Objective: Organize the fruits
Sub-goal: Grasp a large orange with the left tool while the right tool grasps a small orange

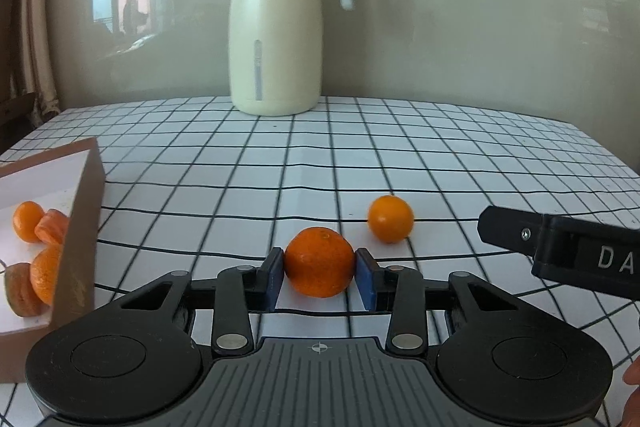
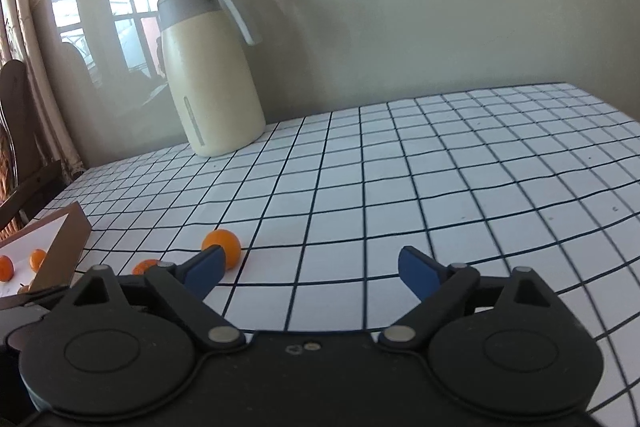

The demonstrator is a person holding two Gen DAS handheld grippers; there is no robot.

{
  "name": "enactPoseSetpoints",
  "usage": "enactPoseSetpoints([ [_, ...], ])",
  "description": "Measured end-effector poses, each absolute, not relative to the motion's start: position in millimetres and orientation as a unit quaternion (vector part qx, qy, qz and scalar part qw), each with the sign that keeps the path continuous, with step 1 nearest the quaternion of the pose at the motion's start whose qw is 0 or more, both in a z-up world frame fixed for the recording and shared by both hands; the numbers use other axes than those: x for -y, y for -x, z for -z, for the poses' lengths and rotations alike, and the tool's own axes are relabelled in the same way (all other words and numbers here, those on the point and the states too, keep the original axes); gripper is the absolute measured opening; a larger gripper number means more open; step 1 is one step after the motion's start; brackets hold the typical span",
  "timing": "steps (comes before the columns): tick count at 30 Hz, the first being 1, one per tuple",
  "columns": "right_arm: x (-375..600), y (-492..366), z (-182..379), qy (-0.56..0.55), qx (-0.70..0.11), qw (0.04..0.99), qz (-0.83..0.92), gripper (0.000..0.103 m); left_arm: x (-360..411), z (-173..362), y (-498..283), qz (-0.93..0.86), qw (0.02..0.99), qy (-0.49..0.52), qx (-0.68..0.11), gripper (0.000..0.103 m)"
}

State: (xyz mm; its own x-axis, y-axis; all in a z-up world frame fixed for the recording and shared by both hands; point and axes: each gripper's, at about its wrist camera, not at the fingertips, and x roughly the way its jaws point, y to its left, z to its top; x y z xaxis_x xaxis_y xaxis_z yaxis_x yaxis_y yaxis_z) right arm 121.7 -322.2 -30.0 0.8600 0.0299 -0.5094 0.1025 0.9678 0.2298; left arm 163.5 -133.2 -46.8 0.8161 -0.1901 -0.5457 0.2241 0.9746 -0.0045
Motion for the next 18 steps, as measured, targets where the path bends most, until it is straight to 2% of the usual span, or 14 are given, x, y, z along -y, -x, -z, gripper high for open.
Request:
enactPoseSetpoints([
  [18, 281.8, -153.4, 33.1, -0.096, -0.28, 0.955, -0.022, 0.082, 98.7, 49.6, -172.6, 0.075, 0.955, -0.028, -0.286, 0.038],
])
